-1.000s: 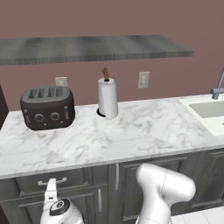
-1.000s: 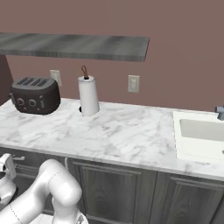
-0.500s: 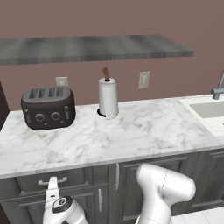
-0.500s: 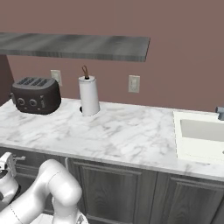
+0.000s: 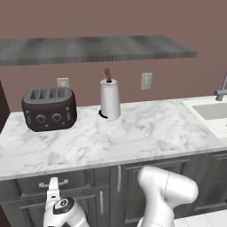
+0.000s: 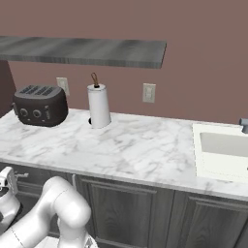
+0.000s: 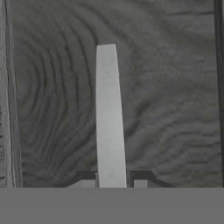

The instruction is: Take the tongs from the drawer on the left and place them on the dining counter next to the tray containing the kebab skewer.

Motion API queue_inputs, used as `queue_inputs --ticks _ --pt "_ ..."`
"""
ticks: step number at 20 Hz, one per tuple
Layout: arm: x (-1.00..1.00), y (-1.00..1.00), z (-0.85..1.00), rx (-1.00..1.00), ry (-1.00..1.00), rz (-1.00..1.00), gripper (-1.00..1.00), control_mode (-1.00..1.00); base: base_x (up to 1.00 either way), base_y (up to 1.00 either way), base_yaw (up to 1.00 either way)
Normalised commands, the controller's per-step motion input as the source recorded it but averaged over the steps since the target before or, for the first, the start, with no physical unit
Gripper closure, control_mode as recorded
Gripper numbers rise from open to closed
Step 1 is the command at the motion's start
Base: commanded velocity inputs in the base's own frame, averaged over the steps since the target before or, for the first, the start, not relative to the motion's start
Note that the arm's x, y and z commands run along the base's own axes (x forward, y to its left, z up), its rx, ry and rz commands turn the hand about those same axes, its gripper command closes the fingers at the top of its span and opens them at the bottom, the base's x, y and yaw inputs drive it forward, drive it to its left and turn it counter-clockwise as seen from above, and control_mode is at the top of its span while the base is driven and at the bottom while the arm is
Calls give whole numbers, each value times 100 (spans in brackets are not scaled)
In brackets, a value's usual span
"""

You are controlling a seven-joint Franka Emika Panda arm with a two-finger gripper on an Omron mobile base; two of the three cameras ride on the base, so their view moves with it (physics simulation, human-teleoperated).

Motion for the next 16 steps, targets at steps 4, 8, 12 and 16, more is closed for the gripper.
queue_inputs --ticks 4,8,12,16 --pt "-13 -8 0 0 0 0 100 -100 0 0 0" --pt "-36 0 0 0 -2 0 100 -100 0 0 0" --pt "-55 0 0 0 -6 0 100 -100 0 0 0" --pt "-62 0 0 0 0 0 100 -100 0 0 0"
